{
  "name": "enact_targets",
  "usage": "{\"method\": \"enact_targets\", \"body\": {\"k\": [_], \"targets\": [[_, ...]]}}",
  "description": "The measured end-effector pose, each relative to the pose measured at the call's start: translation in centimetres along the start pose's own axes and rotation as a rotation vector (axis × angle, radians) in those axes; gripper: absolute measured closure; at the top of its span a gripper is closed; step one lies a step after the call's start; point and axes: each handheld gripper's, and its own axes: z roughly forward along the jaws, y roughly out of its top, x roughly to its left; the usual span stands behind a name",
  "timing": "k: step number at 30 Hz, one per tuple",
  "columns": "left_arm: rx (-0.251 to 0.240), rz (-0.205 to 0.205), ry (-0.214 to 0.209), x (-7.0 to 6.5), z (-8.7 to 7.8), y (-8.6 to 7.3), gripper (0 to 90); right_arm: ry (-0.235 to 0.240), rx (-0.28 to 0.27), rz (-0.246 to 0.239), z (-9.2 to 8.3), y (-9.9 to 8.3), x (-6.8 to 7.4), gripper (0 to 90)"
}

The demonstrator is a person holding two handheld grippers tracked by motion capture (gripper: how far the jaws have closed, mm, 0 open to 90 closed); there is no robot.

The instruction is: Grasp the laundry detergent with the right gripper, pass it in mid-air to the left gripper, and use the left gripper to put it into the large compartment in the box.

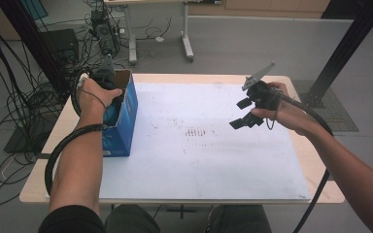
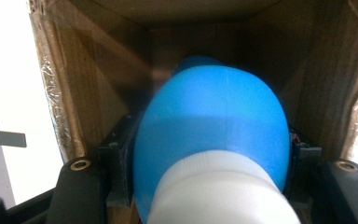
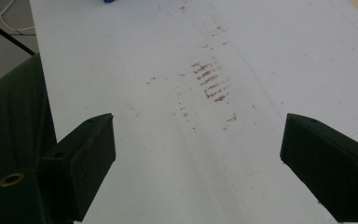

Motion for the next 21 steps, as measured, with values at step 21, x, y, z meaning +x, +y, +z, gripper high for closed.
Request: {"method": "enact_targets", "body": {"k": [21], "targets": [[-0.005,-0.003,0.0,0.06,0.05,0.13,36.5,-0.009,0.002,0.001,-0.45,-0.04,-0.11,10.3]]}}
